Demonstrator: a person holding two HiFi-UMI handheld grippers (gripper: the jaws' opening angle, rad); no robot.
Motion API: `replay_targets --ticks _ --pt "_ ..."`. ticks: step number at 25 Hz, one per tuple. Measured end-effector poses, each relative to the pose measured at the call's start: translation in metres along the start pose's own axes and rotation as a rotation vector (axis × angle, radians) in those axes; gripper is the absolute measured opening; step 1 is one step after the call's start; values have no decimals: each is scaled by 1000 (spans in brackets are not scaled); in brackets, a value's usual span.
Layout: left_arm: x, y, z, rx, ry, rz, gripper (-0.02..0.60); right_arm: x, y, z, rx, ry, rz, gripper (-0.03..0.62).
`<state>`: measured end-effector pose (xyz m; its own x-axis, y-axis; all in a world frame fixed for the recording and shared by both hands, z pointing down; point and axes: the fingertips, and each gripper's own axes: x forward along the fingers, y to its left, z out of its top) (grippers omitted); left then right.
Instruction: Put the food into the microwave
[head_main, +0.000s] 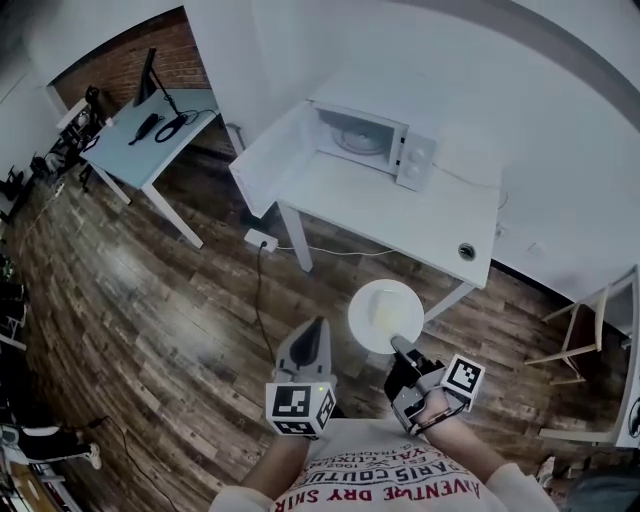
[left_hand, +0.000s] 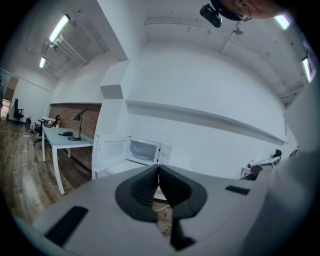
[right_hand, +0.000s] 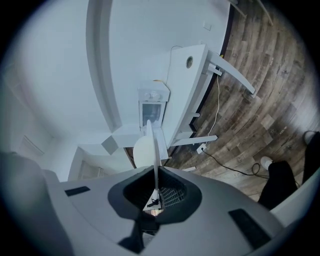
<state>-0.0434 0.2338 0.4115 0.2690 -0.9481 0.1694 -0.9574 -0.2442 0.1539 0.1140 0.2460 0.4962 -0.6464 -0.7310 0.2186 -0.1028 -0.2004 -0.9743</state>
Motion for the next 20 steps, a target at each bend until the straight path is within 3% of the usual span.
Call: replay_targets --ticks 9,14,20 --pt "50 119 48 27 -20 -68 6 115 40 -24 35 -91 28 23" --pt "67 148 46 20 5 -70 6 150 46 -25 35 -95 12 23" --pt "109 168 42 18 29 -63 6 193 42 5 38 -109 -33 23"
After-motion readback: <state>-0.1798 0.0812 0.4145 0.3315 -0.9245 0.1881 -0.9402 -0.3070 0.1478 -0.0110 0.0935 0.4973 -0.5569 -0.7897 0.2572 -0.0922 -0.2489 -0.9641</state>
